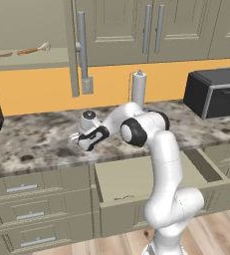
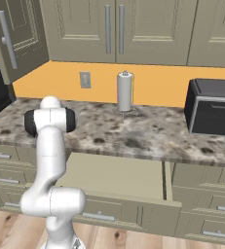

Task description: Organize the utensils by type. Pick up the wooden spoons from the counter and place them in the open cabinet. Then pick up the metallic utensils from the counter and place them in the open drawer.

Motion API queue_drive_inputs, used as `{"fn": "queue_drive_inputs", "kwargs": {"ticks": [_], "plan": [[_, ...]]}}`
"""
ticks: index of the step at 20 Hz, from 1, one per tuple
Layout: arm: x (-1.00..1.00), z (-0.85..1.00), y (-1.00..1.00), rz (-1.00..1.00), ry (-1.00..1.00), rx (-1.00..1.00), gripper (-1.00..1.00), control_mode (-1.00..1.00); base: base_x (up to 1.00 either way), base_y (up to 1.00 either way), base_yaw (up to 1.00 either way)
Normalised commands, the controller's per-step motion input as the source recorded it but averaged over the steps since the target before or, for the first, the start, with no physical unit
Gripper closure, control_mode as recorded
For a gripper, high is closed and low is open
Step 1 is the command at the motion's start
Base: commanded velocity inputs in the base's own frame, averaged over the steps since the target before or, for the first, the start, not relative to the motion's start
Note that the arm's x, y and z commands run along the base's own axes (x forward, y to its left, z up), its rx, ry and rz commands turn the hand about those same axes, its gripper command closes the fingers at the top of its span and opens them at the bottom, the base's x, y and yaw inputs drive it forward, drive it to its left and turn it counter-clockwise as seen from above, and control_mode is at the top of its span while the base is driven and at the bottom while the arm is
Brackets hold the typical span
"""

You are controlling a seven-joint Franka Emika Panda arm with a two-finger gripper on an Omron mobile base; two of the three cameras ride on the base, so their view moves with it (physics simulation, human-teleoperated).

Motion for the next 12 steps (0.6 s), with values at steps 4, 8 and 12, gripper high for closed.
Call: {"fn": "queue_drive_inputs", "kwargs": {"ticks": [4,8,12], "plan": [[0.00,-0.86,-0.58,-0.19,0.00,0.00,1.00,-1.00,0.00,0.00,0.00],[0.00,-0.80,-0.69,-0.21,0.00,0.00,1.00,-1.00,0.00,0.00,0.00],[0.00,-0.69,-0.81,-0.21,0.00,0.00,1.00,-1.00,0.00,0.00,0.00]]}}
